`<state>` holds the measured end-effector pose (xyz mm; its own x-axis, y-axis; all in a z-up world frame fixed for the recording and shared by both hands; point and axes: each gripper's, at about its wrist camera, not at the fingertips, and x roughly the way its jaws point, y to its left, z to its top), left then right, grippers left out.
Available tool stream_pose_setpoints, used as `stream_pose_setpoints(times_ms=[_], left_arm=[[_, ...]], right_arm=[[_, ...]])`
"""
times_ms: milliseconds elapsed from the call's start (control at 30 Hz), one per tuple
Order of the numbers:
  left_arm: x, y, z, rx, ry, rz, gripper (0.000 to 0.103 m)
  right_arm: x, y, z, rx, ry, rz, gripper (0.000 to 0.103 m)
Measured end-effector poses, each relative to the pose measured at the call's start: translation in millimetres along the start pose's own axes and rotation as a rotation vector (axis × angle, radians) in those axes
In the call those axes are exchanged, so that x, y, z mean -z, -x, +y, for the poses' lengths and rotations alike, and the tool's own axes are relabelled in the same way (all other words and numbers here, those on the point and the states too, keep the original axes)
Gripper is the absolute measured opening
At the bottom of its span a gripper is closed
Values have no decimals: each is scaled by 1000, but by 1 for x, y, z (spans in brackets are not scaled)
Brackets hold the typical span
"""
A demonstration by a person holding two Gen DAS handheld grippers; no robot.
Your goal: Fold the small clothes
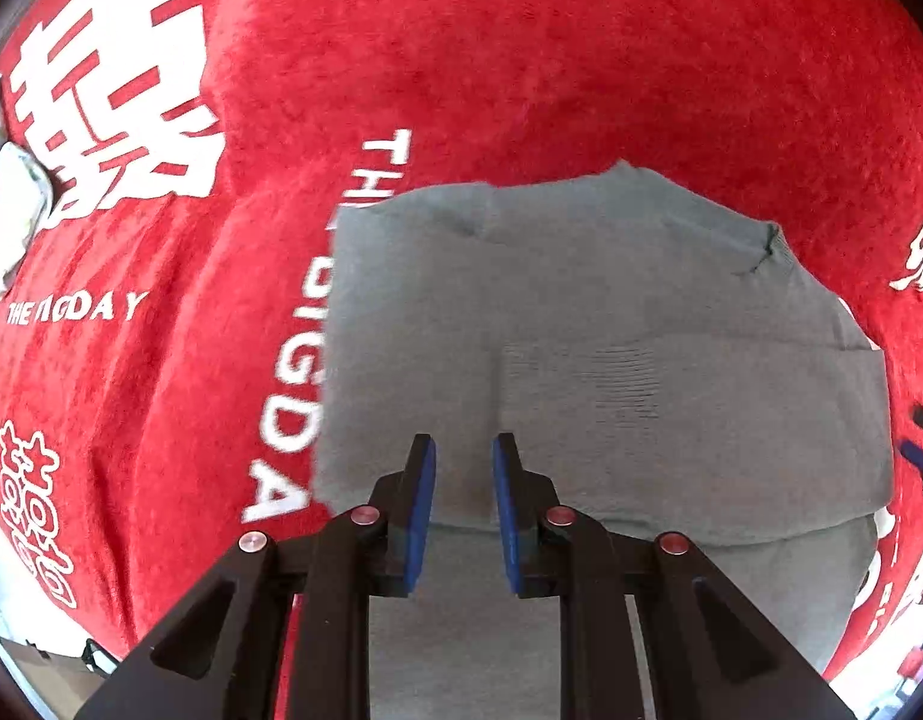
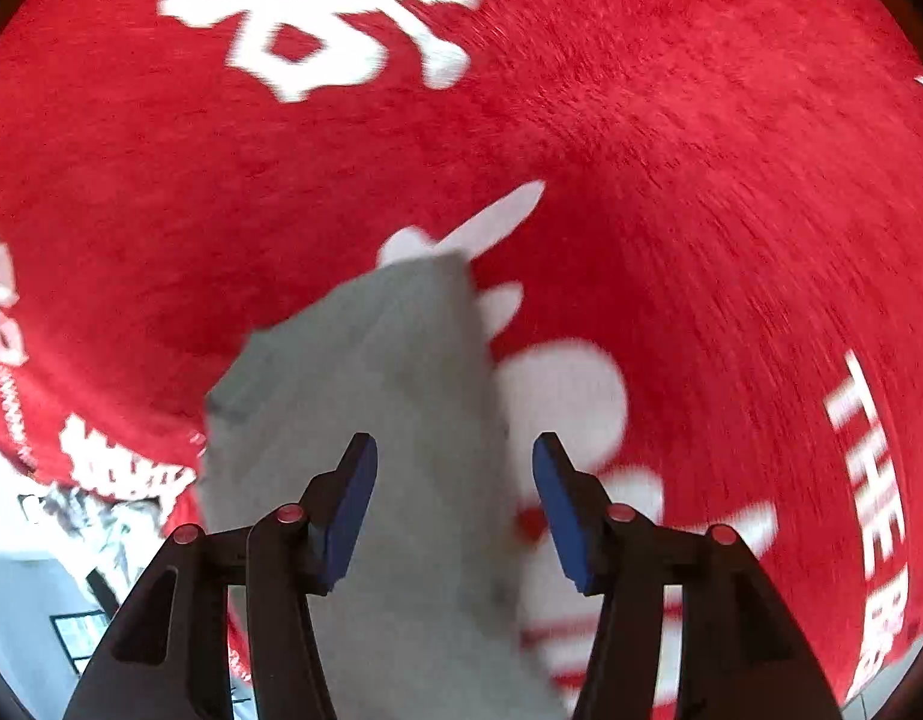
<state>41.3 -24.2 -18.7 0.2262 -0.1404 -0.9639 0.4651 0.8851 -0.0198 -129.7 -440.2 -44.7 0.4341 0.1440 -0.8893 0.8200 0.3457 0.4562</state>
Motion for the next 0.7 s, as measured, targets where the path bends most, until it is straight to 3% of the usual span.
stream_pose_setpoints(times_ms=[67,100,133,167,333,500,700], left_arm=[[0,-3,-8,2,-10,2,21],[0,-3,-14,5,-16,0,21],[-1,-5,-19,10,-21,1,21],[-2,-7,-25,12,-26,0,21],[-3,-23,-40,-12,-63,6,21],[-14,-27,-31,-71,-63,-13,21],[-17,-4,5,-83,-35,-29,21]], right_arm=[[-17,-23,5,27,2,19,54],[-22,-32,8,44,10,26,43],[-26,-35,13,57,29,18,10],[-29,-38,18,60,54,26,8],[-30,-31,38,189,238,2,7],[-31,-30,19,181,156,-19,8],[-23,6,7,284,88,-57,9]])
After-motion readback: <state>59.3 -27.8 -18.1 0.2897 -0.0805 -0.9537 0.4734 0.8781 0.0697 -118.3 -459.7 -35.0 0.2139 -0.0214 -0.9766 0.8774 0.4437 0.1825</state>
